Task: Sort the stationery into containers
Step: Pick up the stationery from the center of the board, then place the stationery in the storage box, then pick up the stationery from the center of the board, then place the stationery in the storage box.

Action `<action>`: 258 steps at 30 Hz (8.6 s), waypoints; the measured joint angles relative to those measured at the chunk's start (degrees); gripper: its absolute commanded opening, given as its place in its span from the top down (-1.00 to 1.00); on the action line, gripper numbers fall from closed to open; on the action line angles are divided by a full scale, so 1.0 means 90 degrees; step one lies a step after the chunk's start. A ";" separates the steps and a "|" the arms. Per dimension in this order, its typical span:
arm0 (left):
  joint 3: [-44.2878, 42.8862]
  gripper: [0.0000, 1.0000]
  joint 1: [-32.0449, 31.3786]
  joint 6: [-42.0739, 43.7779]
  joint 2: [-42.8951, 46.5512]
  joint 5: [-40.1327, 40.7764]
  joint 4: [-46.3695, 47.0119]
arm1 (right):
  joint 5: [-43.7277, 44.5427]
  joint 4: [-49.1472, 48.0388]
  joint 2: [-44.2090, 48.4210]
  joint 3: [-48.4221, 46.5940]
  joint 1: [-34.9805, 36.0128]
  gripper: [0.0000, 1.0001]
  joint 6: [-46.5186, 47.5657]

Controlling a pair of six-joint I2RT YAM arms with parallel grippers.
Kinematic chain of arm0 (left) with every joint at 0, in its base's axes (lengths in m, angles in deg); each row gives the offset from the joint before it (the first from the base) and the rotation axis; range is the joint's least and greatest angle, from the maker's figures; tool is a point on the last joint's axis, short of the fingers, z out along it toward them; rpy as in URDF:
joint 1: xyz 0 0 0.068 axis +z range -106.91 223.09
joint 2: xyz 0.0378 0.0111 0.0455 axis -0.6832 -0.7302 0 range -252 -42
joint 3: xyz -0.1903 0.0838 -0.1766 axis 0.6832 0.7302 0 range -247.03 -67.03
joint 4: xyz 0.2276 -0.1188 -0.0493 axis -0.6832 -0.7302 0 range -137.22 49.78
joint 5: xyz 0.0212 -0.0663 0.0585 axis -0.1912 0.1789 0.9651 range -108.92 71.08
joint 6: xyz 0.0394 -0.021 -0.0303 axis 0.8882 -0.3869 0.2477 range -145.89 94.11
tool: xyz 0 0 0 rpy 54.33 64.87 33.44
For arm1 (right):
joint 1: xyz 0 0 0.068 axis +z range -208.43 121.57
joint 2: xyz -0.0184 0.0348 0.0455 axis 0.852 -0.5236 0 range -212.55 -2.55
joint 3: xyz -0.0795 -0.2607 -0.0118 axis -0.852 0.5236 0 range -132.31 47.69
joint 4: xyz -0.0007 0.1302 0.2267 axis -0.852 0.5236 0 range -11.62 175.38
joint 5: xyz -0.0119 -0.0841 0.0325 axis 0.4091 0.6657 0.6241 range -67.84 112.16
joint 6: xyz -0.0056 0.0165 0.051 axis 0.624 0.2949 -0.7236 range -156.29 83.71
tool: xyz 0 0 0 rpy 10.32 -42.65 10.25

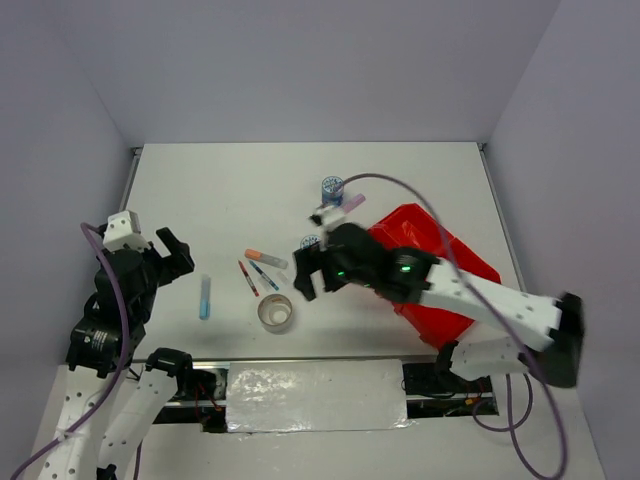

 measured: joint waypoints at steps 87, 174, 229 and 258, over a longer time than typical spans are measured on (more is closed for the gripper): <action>0.0012 -0.99 -0.0085 0.0005 0.0248 -0.0046 0.0010 | 0.0500 0.0355 0.0617 0.1467 -0.4974 1.00 0.0211; 0.0012 -0.99 -0.0163 0.0019 0.0124 -0.0165 0.0012 | 0.0806 0.0002 -0.4529 -0.1333 0.0945 -0.17 -0.0469; 0.0012 -0.99 -0.0270 0.0019 0.0124 -0.0163 0.0010 | 0.0561 0.0148 -0.1438 0.1338 -0.4114 0.82 0.0359; 0.0012 -0.99 -0.0270 0.0022 0.0070 -0.0165 0.0010 | 0.0539 0.0034 -0.1537 0.1399 -0.4116 0.05 0.0503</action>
